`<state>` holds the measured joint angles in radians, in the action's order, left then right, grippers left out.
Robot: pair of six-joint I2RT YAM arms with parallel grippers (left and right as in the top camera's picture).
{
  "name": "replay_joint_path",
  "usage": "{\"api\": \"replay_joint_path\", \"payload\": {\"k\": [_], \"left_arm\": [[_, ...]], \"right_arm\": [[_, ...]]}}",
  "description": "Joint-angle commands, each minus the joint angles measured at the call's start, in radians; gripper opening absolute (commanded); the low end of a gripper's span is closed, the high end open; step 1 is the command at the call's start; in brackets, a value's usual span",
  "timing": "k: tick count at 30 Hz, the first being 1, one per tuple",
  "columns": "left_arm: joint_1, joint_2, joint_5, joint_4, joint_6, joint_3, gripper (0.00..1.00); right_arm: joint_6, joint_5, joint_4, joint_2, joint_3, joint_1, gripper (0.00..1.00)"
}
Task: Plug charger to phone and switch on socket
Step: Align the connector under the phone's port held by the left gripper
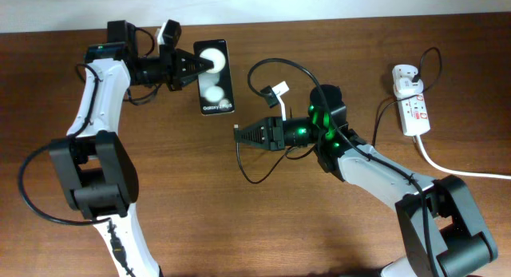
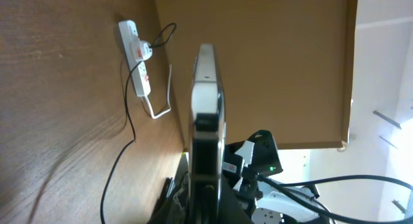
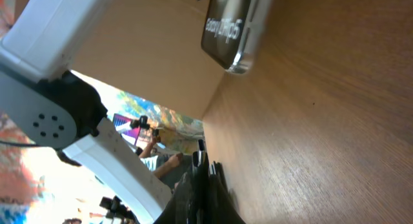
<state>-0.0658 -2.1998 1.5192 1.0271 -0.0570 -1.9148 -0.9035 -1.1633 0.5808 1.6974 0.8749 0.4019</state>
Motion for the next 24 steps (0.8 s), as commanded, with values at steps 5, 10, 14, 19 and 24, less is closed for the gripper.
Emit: {"api": "replay_joint_path", "payload": {"k": [5, 10, 14, 19, 24], "left_arm": [[0.000, 0.002, 0.055, 0.003, -0.010, -0.007, 0.00], [0.004, 0.002, 0.055, 0.006, -0.010, -0.007, 0.00], [0.045, 0.002, 0.055, 0.006, -0.010, -0.007, 0.00], [0.057, 0.002, 0.055, 0.006, -0.010, -0.007, 0.00], [0.063, 0.002, 0.055, 0.006, -0.010, -0.007, 0.00]], "right_arm": [[-0.060, 0.113, 0.048, 0.011, -0.002, 0.050, 0.04], [-0.078, 0.136, 0.079, 0.011, -0.002, 0.051, 0.04], [-0.078, 0.137, 0.079, 0.011, -0.002, 0.051, 0.04], [-0.068, 0.136, 0.051, 0.011, -0.002, 0.051, 0.04], [-0.063, 0.137, 0.052, 0.011, -0.002, 0.050, 0.04]]}}
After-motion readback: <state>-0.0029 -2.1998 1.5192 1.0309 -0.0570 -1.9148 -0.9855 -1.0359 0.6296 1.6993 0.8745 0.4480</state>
